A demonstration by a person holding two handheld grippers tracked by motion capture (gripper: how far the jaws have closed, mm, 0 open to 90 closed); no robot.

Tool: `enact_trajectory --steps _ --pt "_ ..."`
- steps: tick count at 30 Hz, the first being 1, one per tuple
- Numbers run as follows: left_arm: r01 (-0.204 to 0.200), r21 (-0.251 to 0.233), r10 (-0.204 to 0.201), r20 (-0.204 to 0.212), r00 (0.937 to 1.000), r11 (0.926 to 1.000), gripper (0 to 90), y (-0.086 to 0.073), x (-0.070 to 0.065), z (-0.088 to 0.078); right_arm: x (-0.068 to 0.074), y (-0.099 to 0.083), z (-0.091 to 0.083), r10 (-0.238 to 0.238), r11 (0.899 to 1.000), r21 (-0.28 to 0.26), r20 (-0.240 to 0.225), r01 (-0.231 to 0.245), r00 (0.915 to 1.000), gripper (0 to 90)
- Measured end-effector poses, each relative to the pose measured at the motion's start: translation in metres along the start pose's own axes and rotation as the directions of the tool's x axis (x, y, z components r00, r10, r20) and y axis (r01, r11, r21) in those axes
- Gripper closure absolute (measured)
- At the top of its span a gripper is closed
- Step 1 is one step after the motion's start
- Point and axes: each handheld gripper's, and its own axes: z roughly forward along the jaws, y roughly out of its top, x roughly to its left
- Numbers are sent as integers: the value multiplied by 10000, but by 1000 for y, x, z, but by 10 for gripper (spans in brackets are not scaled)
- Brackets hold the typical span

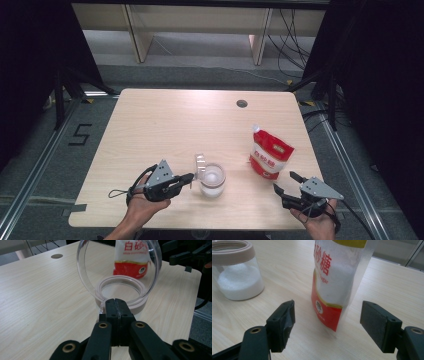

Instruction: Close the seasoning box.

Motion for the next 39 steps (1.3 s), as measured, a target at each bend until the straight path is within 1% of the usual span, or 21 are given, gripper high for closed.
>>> enact_trajectory --steps 4,5,6,13,14,15,16,17,19,20,21,24,25,29,30,32,34,35,36,38,39 --pt "-111 -15 111 66 9999 9999 887 0 -1 2 1 0 0 65 10000 -4 -34 -65 10000 289" --pt "-341 13 341 116 9994 9994 885 1 0 2 0 0 0 -23 10000 35 -45 23 10000 289" --pt "-75 49 75 31 10000 10000 882 1 -2 1 0 0 0 -93 10000 3 -49 93 9999 289" --pt "151 -40 -151 87 9998 9999 842 -1 -1 -4 -1 0 1 -190 9998 -105 -9 190 9998 289" --pt "11 -12 -11 141 9999 10000 832 -1 1 -4 -2 0 1 -348 9993 -108 -14 348 9994 289" --pt "-59 28 59 202 9998 10000 820 -1 2 -5 0 0 0 -20 10000 18 -59 20 10000 289" --pt "-59 28 59 202 9998 10000 810 -1 2 -5 -2 0 1 -335 9994 -100 -37 335 9994 289" --pt "-20 58 19 172 9998 10000 798 -2 3 -6 -1 0 1 -130 9999 -30 -244 130 9996 289" --pt "30 27 -31 246 9997 10000 780 -2 4 -6 -1 0 2 -222 9997 -65 -249 221 9994 289" --pt "340 68 -341 129 9993 9994 759 -3 3 -9 -3 0 3 -531 9983 -261 -102 528 9985 289" --pt "188 51 -189 167 9997 9998 739 -3 5 -9 -1 0 3 -321 9994 -96 -237 319 9992 289" --pt "223 100 -225 170 9996 9997 670 -3 6 -13 -1 0 3 -332 9994 -102 -256 329 9991 288" --pt "499 81 -501 194 9986 9987 631 -4 6 -13 0 0 3 -257 9997 -52 -295 256 9992 288" --pt "496 62 -496 74 9987 9988 482 -6 8 -16 -2 0 3 -440 9988 -219 -174 437 9989 288" --pt "346 27 -346 -22 9994 9994 445 -8 9 -18 -1 0 3 -305 9995 -115 -298 302 9991 287" --pt "418 94 -418 -53 9991 9991 389 -11 8 -19 1 -1 2 -149 9999 -44 -281 147 9995 287" --pt "461 198 -460 -61 9989 9987 350 -12 8 -20 0 -1 3 -341 9993 -156 -376 335 9987 286" --pt "705 251 -705 -31 9975 9972 330 -16 7 -21 0 -1 2 -334 9993 -169 -296 329 9990 286" --pt "502 324 -502 -31 9987 9982 322 -17 8 -22 1 -1 2 -242 9996 -170 -296 237 9993 286" --pt "523 409 -519 -102 9986 9978 309 -19 8 -24 0 -2 1 -249 9996 -130 -316 245 9992 286" --pt "665 435 -660 -130 9977 9968 305 -20 8 -24 3 -2 -1 137 9999 13 -223 -137 9997 286"
